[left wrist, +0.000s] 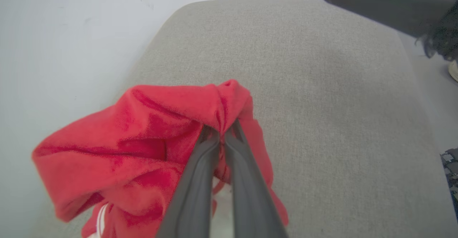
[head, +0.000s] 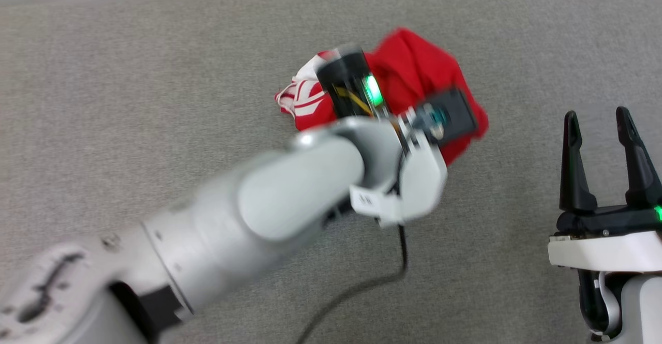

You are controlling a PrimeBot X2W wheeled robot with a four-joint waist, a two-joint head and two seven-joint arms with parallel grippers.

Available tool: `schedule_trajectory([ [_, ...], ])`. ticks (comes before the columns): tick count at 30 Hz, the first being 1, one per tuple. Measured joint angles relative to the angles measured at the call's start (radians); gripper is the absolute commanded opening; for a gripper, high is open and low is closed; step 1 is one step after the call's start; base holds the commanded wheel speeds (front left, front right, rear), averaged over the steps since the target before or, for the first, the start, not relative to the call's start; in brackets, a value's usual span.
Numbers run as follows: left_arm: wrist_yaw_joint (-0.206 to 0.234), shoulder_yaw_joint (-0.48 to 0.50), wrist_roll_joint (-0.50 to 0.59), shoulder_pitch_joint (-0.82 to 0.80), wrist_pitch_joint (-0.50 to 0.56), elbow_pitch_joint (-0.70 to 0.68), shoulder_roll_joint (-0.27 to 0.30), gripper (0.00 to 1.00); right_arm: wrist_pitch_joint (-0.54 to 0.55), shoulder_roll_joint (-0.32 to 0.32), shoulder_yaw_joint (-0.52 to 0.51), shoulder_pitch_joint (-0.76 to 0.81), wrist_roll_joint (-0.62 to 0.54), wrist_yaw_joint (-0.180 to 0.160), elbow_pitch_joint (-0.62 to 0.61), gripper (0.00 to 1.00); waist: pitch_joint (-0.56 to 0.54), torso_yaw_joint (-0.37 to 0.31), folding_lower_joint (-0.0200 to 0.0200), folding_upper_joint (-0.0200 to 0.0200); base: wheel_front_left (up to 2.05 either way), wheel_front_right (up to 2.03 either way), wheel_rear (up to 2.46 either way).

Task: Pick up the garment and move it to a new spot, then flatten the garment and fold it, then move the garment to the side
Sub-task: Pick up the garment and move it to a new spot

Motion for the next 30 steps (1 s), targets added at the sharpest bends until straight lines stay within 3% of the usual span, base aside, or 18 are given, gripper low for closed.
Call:
schedule_trajectory([
  [7,0.000,-0.004,0.133,0.229,0.076,0.033,-0.093,0.00,0.000,0.000,0.002,-0.010,0.011,0.000,-0.005,1.00,0.027,-0.021,0.0000,0.0000,0.00,0.00,0.00],
  [13,0.000,-0.003,0.194,0.359,0.138,0.021,-0.110,0.00,0.000,0.000,0.008,-0.018,0.015,0.000,0.002,1.00,0.036,-0.022,0.0000,-0.0001,0.00,0.00,0.00],
  [16,0.000,-0.004,0.194,0.360,0.105,0.021,-0.110,0.00,0.000,0.000,0.007,-0.018,0.014,0.000,0.009,1.00,0.027,-0.016,0.0001,0.0000,0.00,0.00,0.00],
  [17,0.000,-0.004,0.195,0.353,0.085,0.026,-0.110,0.29,0.000,0.000,0.007,-0.017,0.014,0.000,0.011,1.00,0.021,-0.014,0.0000,-0.0001,0.00,0.00,0.00],
  [18,0.000,-0.005,0.197,0.342,0.049,0.030,-0.109,0.95,0.000,0.000,0.006,-0.016,0.011,0.000,0.012,1.00,0.014,-0.011,0.0000,-0.0001,0.00,0.00,0.00],
  [19,0.000,-0.004,0.193,0.327,-0.002,0.039,-0.111,1.00,0.000,0.000,0.005,-0.013,0.008,0.000,0.015,1.00,0.006,-0.008,0.0000,0.0000,0.00,0.00,0.00],
  [24,0.007,0.035,0.167,0.288,-0.231,0.100,-0.126,1.00,0.000,0.000,-0.001,0.022,-0.005,0.000,0.024,1.00,-0.048,0.012,0.0000,0.0000,0.00,0.00,0.00],
  [30,0.099,0.110,0.165,0.312,-0.385,0.107,-0.131,1.00,0.000,0.000,0.008,0.065,-0.020,0.000,0.030,1.00,-0.122,0.045,0.0000,0.0000,0.00,0.00,0.00],
])
